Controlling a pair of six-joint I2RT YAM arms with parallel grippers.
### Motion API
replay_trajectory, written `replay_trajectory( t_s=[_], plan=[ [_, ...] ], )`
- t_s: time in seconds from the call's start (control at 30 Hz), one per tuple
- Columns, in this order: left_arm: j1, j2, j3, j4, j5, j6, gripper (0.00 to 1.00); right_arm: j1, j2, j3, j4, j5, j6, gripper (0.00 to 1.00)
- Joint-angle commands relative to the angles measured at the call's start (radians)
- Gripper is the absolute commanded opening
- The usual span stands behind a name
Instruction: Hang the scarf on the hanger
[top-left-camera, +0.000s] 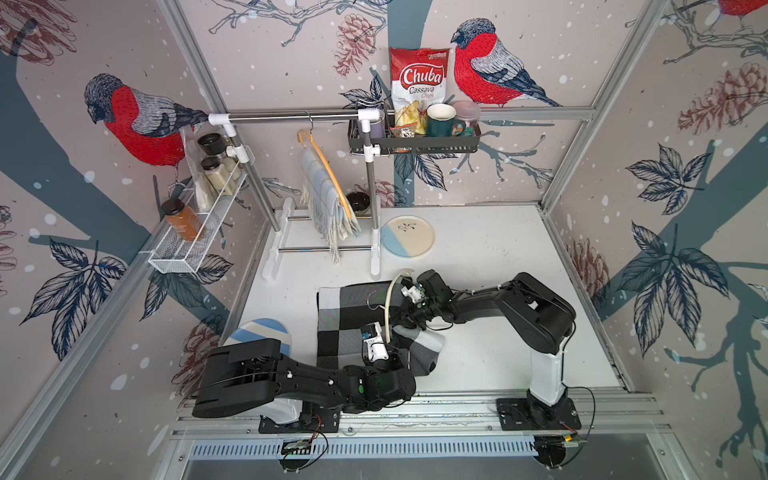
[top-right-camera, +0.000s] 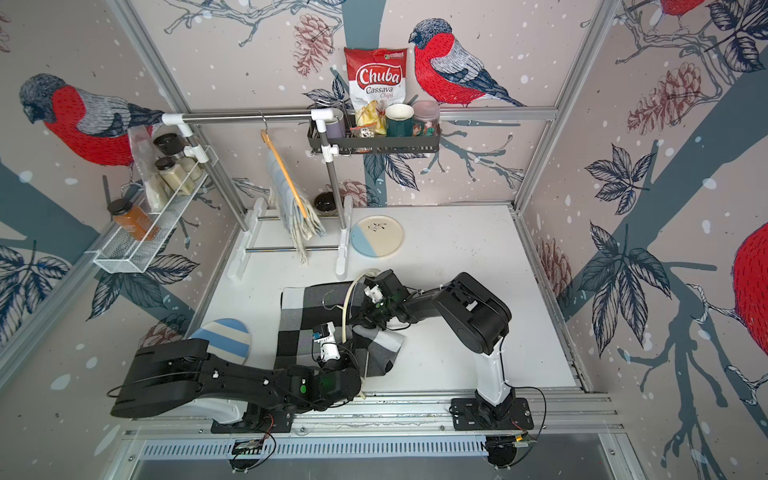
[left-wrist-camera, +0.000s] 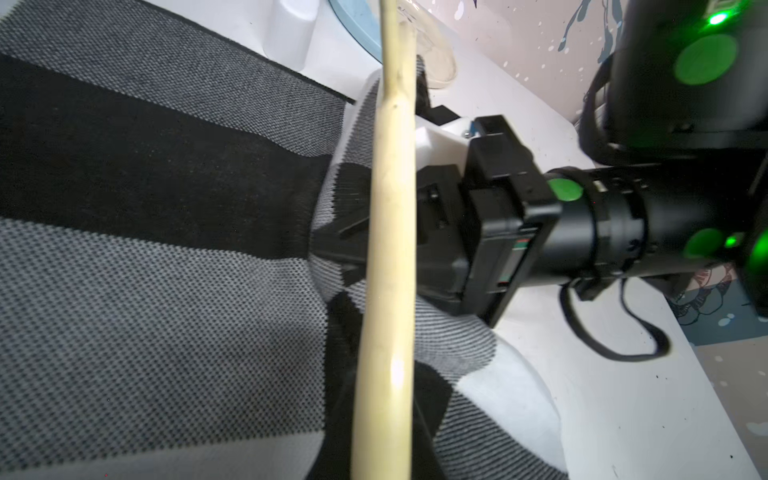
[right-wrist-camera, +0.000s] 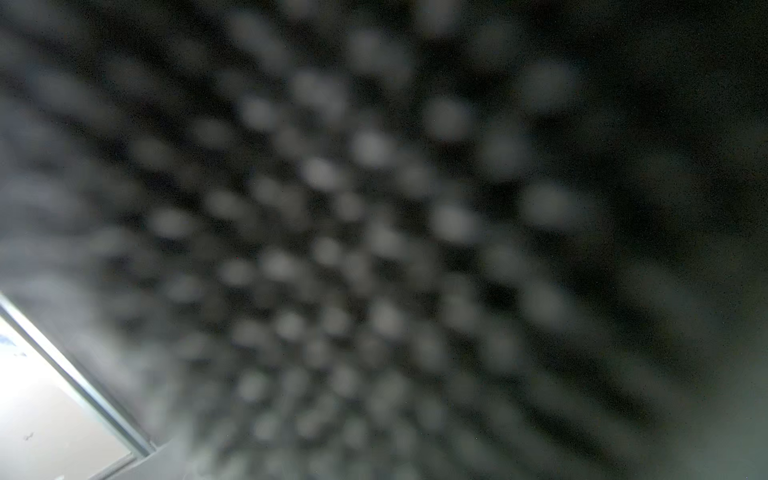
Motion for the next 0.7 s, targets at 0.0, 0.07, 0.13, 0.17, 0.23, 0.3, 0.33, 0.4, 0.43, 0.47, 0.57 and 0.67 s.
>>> replay_trajectory(
  t_s=[0.0, 0.07, 0.13, 0.17, 0.23, 0.3, 0.33, 0.4, 0.43, 0.47, 0.57, 0.67],
  plan=[
    [0.002, 0.022, 0.011, 0.025, 0.083, 0.043, 0.0, 0.028, 0.043, 0.008, 0.025, -0.053, 0.034, 0.0],
    [0.006, 0.033, 0.017, 0.031, 0.094, 0.048, 0.0, 0.02, 0.054, 0.016, 0.002, -0.057, 0.031, 0.0],
    [0.01, 0.046, 0.028, 0.032, 0.104, 0.05, 0.0, -0.001, 0.06, 0.018, 0.006, -0.068, 0.047, 0.06],
    [0.01, 0.053, 0.035, 0.031, 0.108, 0.051, 0.0, -0.019, 0.057, 0.02, 0.009, -0.082, 0.055, 0.15],
    [0.011, 0.062, 0.048, 0.023, 0.115, 0.052, 0.0, -0.074, 0.029, 0.013, -0.008, -0.095, 0.05, 0.39],
    [0.012, 0.071, 0.068, -0.007, 0.117, 0.051, 0.0, -0.136, -0.024, 0.014, -0.082, -0.099, -0.006, 0.49],
    [0.012, 0.075, 0.081, -0.035, 0.117, 0.049, 0.0, -0.161, -0.051, 0.022, -0.144, -0.105, -0.052, 0.53],
    [0.011, 0.079, 0.107, -0.083, 0.113, 0.046, 0.0, -0.202, -0.095, 0.043, -0.28, -0.118, -0.157, 0.55],
    [0.011, 0.084, 0.114, -0.087, 0.112, 0.046, 0.0, -0.22, -0.116, 0.053, -0.355, -0.125, -0.211, 0.58],
    [0.012, 0.088, 0.114, -0.085, 0.111, 0.045, 0.0, -0.239, -0.135, 0.056, -0.41, -0.127, -0.253, 0.62],
    [0.017, 0.097, 0.111, -0.075, 0.115, 0.037, 0.0, -0.291, -0.187, 0.035, -0.509, -0.132, -0.344, 0.69],
    [0.021, 0.1, 0.111, -0.077, 0.121, 0.034, 0.0, -0.341, -0.24, -0.013, -0.604, -0.087, -0.399, 0.7]
  ],
)
